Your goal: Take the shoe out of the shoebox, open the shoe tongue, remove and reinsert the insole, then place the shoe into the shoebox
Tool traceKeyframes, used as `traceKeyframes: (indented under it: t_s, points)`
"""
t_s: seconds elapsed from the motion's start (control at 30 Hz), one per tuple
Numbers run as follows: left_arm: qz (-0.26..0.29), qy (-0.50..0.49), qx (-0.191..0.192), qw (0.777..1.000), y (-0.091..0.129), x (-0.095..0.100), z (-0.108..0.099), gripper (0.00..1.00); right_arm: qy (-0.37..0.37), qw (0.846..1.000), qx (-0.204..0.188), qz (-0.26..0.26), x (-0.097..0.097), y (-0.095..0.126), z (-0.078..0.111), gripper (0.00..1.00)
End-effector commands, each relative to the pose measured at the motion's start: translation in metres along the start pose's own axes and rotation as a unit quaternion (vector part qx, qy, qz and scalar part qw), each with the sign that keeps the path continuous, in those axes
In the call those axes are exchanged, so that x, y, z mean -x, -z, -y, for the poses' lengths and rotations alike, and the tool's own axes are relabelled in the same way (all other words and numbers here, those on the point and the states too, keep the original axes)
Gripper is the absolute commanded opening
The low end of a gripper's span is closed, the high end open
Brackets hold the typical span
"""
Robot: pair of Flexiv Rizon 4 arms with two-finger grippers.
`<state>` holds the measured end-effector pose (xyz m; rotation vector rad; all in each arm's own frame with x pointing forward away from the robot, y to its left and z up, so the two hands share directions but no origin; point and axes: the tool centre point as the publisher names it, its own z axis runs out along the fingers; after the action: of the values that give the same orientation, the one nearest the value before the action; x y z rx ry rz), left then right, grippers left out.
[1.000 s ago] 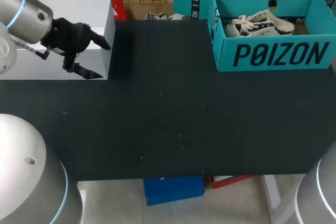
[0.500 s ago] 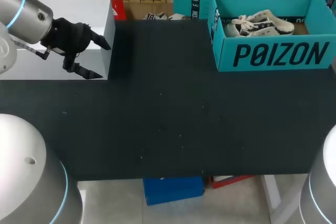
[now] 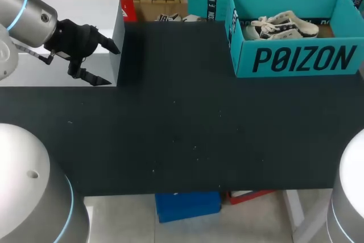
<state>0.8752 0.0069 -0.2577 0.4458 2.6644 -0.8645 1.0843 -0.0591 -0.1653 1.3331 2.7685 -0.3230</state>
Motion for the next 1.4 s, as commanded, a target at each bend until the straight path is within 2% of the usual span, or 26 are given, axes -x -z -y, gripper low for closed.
traceKeyframes:
  t_s: [0.03,0.13,0.33,0.47,0.53,0.63,0.9,1.17,1.4]
  points:
    - [0.003,-0.001,0.000,1.000,-0.001,-0.001,-0.001,1.00,-0.040,0.999,0.010,-0.002,-0.026,-0.002,0.010,0.82]
    - [0.003,-0.001,0.000,1.000,-0.001,-0.001,-0.001,1.00,-0.078,0.997,0.017,-0.014,-0.037,-0.002,0.020,0.86]
    - [0.003,-0.001,0.000,1.000,-0.001,-0.001,-0.001,1.00,-0.128,0.991,0.031,-0.026,-0.054,-0.001,0.040,0.85]
    - [0.003,-0.001,0.000,1.000,-0.001,-0.001,-0.001,1.00,-0.146,0.988,0.046,-0.030,-0.070,-0.001,0.048,0.92]
    - [0.003,-0.001,0.000,1.000,-0.001,-0.001,-0.001,1.00,-0.151,0.987,0.053,-0.030,-0.079,-0.001,0.051,1.00]
    - [0.003,-0.001,0.000,1.000,-0.001,-0.001,-0.001,1.00,-0.150,0.987,0.056,-0.029,-0.091,-0.007,0.053,1.00]
    - [0.003,-0.001,0.000,1.000,-0.001,-0.001,-0.001,1.00,-0.099,0.992,0.073,0.005,-0.125,-0.020,0.056,1.00]
    - [0.003,-0.001,0.000,1.000,-0.001,-0.001,-0.001,1.00,-0.038,0.995,0.095,0.004,-0.150,-0.032,0.070,1.00]
    - [0.003,-0.001,0.000,1.000,-0.001,-0.001,-0.001,1.00,-0.017,0.997,0.068,-0.012,-0.167,-0.048,0.080,1.00]
